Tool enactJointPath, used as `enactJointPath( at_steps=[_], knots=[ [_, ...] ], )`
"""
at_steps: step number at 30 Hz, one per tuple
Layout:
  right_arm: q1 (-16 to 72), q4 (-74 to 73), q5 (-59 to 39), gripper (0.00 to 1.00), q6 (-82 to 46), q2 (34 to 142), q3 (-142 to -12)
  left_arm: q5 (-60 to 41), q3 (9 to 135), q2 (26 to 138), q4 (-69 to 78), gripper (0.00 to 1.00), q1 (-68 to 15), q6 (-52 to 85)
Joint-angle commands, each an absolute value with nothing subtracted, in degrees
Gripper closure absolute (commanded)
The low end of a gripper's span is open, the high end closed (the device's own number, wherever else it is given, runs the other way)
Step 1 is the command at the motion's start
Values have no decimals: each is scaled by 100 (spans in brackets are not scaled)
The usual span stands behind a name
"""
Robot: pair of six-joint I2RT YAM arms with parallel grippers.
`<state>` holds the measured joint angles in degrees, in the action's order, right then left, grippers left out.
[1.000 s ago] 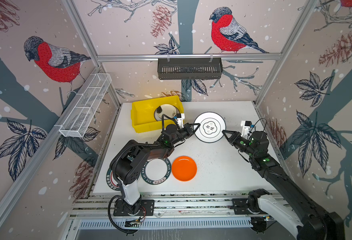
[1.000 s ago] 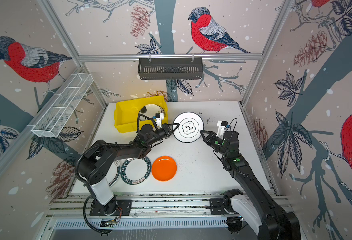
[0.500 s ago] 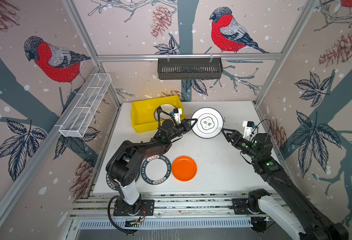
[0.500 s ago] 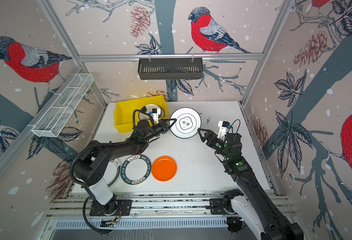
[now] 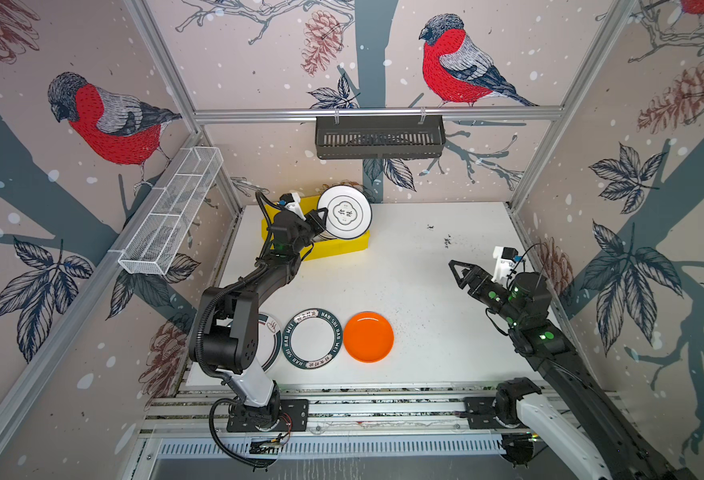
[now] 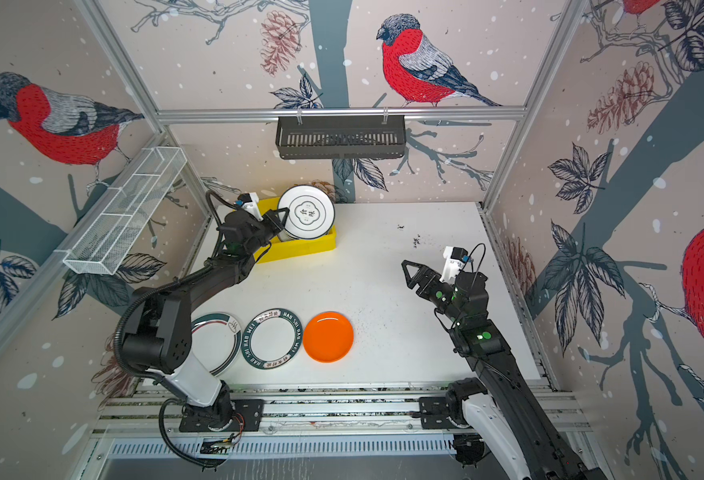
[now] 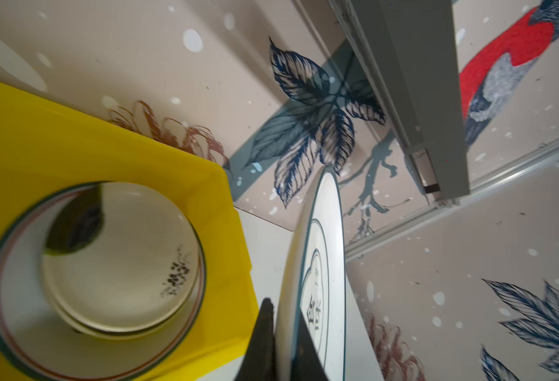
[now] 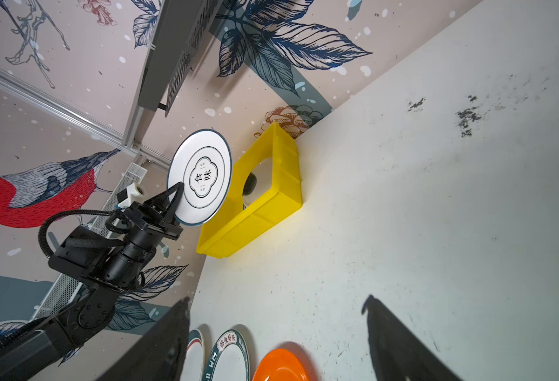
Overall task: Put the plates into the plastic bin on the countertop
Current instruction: 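Carry the white plate with the left gripper into the bin while the right withdraws, then open the left gripper and withdraw it while the right moves to the orange plate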
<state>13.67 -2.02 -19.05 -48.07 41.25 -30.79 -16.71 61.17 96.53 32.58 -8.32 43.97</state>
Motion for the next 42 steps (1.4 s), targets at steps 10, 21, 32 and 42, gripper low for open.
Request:
enactJointPath(
  at_steps=[10,21,32,42],
  knots=[
    [1239,269,-1971,15,-4556,4155,-3217,-611,7552,11011,1625,100,-598,3185],
    [1167,261,-2079,15,-4890,3813,-2960,-424,8508,11950,1140,100,-572,2943],
    [1168,391,-2037,15,-4946,3573,-2732,-781,9113,12516,845,74,-536,3045],
    [1224,455,-2473,12,-4777,3935,-2514,-475,8610,11800,941,2,-588,2741]
  ],
)
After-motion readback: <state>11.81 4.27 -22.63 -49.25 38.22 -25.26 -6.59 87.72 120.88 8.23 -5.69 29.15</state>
